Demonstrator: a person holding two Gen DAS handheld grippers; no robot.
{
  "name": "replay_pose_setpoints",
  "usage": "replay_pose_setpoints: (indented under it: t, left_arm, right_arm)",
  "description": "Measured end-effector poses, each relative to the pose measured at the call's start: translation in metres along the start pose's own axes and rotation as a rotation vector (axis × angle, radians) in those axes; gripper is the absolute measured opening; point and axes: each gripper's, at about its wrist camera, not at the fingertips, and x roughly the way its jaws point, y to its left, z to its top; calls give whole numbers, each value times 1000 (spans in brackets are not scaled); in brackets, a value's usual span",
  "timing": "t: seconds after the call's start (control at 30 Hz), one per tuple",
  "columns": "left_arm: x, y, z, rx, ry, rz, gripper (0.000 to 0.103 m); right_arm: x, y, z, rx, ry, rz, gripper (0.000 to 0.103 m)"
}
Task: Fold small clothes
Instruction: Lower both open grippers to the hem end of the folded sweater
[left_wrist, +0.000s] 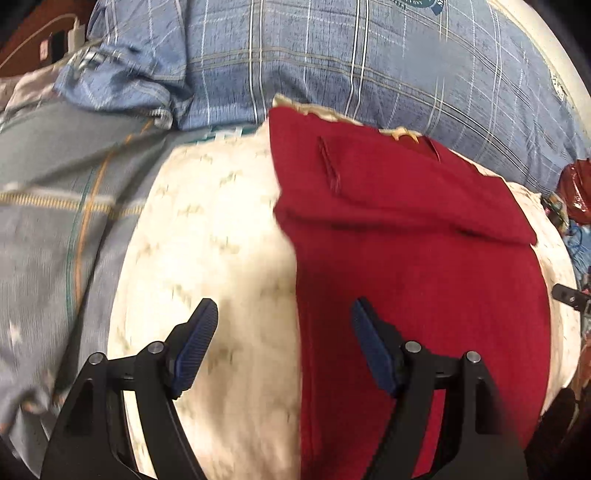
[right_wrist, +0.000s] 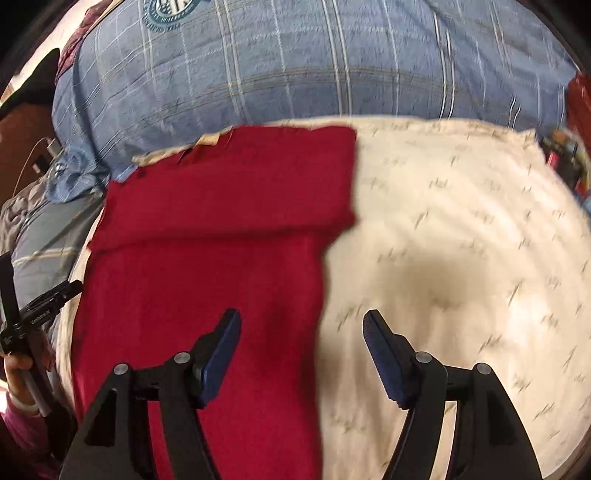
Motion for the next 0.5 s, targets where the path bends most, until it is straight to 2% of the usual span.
replay_pose_setpoints:
  t: [0.07,0.13,0.17,0.2,0.23,0.33,0.4,0.5]
  left_arm:
    - [-3,2,-9,-4,14,-11,75]
    - [-6,4,-18,-6,30,-13,75]
    - [-8,5,-21,-9,34,-15,75]
    - [-10,7,-24,-13,37,-18,75]
    - [-13,8,-27,-19,38,-19,75]
    - [-24,13,-38,-29,33,-23,75]
    - [-29,13,-46,-20,37,-28,75]
    - [-35,14,-59,-14,62,-51,75]
  right_arm:
    - [5,1,-11,2,18,33,69]
    - [15,3,-18,10,41,53,56]
    - [19,4,-22,10,32,47,37]
    - [18,6,-23,-6,1,17,11]
    - [16,9,-25,-28,-9,5,6]
    - [5,17,-30,-104,-49,-57,6]
    - [4,15,-34,-121,-46,-101,6]
    - [0,12,-42,-115,-34,-93,8]
